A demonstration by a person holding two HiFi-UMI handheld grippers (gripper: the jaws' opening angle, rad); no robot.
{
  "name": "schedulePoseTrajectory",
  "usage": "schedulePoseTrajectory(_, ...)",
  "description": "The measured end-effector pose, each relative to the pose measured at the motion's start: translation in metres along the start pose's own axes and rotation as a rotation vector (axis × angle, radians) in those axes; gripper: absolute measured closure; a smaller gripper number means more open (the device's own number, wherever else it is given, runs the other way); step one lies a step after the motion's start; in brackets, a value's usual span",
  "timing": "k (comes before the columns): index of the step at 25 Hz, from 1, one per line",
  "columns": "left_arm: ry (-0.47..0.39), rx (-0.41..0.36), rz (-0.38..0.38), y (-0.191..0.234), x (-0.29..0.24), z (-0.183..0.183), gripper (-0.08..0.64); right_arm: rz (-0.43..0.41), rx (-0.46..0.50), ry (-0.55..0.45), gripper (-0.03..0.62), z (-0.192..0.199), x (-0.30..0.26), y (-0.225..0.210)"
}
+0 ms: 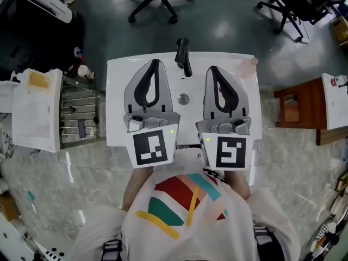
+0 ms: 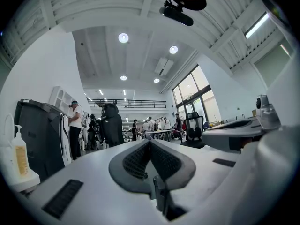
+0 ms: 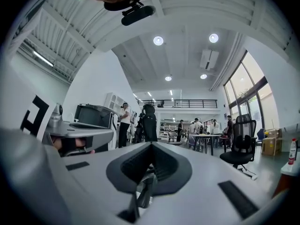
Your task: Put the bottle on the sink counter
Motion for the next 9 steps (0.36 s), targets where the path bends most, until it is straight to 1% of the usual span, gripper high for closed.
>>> schedulePoseTrajectory(9, -0.004, 0.002, 0.000, -0.0010, 0.0013, -0.0017, 0.541, -0.012, 0.002, 0.007, 0.580, 0.0011, 0.0010, 0.0012)
Point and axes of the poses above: the fingertips, and each gripper's own axes: x backward along the fingers, y to its left, z out of its underside, the point moved 5 cm from there along x, backward along the fingers, and after that the axes turned 5 degrees about x, right-handed, at the moved point
